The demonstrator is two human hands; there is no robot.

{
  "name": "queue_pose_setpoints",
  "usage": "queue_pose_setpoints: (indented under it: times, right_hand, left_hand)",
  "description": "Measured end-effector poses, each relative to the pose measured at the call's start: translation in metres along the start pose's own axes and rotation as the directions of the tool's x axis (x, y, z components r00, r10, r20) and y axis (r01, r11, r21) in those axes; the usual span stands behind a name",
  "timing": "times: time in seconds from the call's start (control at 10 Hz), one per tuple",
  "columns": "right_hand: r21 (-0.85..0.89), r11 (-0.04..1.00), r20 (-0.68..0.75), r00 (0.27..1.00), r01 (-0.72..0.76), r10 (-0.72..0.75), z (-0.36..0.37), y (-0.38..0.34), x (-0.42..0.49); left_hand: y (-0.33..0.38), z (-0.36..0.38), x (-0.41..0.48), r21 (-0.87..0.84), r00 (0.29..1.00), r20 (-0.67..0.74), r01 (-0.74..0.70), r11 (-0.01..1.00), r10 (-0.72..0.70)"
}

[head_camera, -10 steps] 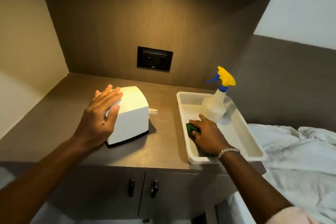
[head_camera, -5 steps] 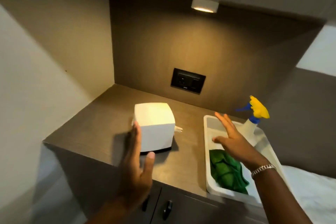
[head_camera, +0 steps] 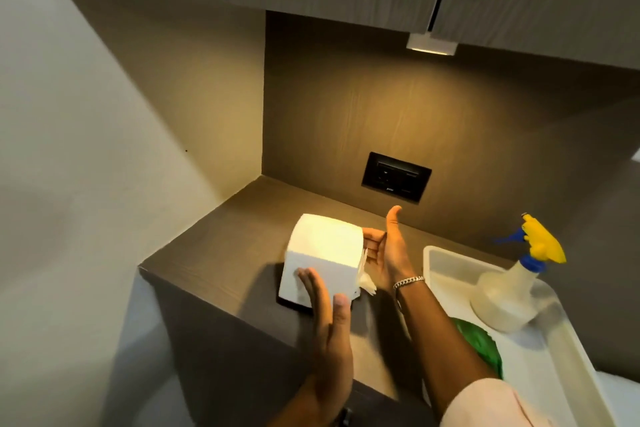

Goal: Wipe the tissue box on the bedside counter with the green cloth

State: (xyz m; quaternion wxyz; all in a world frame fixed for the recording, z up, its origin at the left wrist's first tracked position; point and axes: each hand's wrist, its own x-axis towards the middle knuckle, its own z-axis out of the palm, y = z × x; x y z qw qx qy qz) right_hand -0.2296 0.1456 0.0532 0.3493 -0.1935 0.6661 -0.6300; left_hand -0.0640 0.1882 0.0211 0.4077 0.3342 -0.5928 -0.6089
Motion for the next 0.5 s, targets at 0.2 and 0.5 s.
queue_pose_setpoints:
  times: [0.2,0.5]
  right_hand:
    - [0.130,0.979,-0.247,0.962,0.155,-0.119,0.020,0.039,-0.080]
    - [0.155,0.965,-0.317,0.936,0.210,-0.152,0.084,0.041,-0.132]
  left_hand:
    - [-0.004,-0.045,0.044,-0.243,0.956,0.273,0.175,0.954,-0.106]
    - [0.026,-0.069,0.102,-0.096,0.812,0.569,0.220,0.971,-0.128]
